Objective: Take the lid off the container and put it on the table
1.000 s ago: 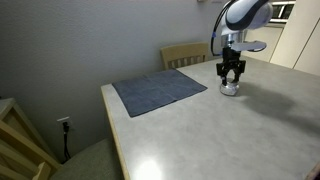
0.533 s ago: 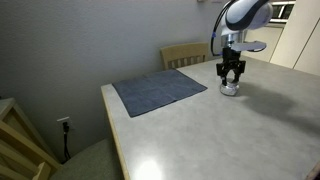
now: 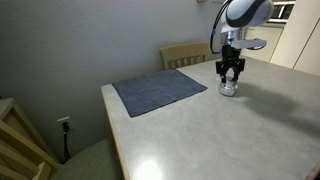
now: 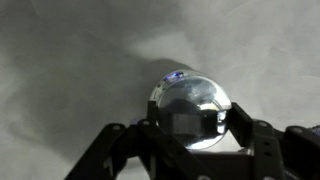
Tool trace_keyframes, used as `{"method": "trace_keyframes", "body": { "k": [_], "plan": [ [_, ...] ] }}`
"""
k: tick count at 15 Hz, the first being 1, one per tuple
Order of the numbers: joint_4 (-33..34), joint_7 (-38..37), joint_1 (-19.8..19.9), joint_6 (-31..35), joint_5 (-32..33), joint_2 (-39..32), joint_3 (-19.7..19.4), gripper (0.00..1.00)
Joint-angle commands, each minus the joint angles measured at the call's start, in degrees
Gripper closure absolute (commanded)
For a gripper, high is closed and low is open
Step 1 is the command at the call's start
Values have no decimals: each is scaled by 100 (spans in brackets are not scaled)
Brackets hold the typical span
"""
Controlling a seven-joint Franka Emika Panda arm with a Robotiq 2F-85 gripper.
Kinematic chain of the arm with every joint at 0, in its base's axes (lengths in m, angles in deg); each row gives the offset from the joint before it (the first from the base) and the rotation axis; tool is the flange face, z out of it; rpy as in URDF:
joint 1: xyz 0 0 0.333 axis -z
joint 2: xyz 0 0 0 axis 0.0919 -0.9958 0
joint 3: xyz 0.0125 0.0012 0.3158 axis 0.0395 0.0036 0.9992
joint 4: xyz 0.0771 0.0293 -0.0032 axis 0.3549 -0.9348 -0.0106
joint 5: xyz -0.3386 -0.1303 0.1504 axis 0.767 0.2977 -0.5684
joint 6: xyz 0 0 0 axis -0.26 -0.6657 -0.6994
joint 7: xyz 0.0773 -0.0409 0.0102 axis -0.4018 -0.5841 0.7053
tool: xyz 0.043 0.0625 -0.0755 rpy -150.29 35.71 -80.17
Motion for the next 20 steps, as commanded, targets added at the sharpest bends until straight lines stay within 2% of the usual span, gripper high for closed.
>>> {"method": "trace_keyframes", "body": {
  "k": [1, 9, 16, 20],
  "plan": [
    [-370, 75, 13, 64, -3, 366, 42, 56],
    [-1014, 123, 86, 485, 132, 1181, -60, 56],
    [-1692, 476, 503, 1046, 55, 1926, -277, 56],
    [-1894, 752, 873, 1093, -193, 2027, -382, 56]
  ]
}}
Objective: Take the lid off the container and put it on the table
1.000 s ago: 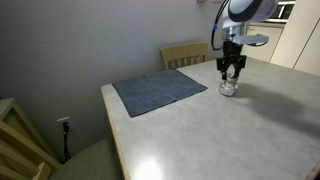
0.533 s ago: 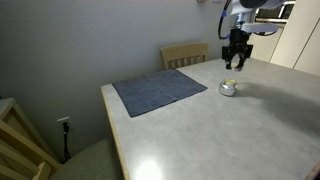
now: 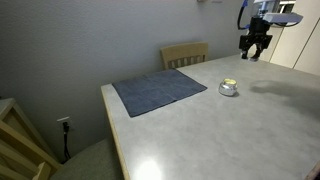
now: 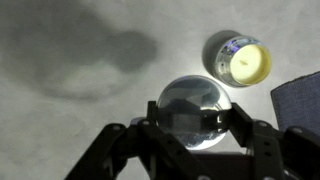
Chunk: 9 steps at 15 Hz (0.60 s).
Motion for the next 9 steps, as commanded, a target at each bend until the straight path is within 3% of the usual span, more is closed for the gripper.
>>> {"method": "trace_keyframes", "body": {
  "k": [1, 5, 9],
  "plan": [
    [-361, 431, 386, 253, -376, 145, -13, 56],
    [-296, 864, 732, 379, -904, -121, -9, 56],
    [-148, 777, 829, 598, -1019, -495, -45, 56]
  ]
}}
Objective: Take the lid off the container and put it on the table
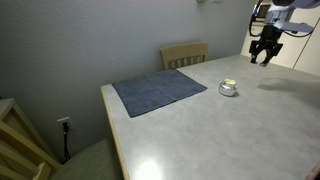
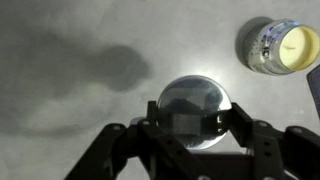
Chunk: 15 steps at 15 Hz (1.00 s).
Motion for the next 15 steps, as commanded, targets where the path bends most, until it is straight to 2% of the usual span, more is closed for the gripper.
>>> {"method": "trace_keyframes", "body": {
  "k": [1, 3, 8, 11, 15],
  "plan": [
    [132, -50, 43, 366, -86, -382, -3, 56],
    [241, -376, -102, 390, 212, -602, -93, 56],
    [595, -1007, -374, -21, 1000, -964, -271, 56],
    [694, -1140, -398, 115, 1024, -1016, -261, 56],
    [905, -1138, -276, 562, 736, -1192, -176, 56]
  ]
}}
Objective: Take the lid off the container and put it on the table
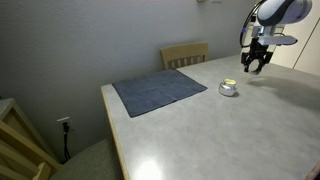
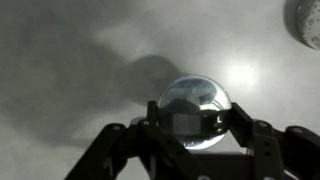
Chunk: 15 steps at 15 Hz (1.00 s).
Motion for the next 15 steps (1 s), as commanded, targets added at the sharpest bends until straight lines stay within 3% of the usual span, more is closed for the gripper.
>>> {"method": "trace_keyframes", "body": {
  "k": [1, 15],
  "plan": [
    [339, 3, 100, 220, -227, -308, 28, 56],
    [1630, -225, 155, -145, -560, -1458, 27, 56]
  ]
}}
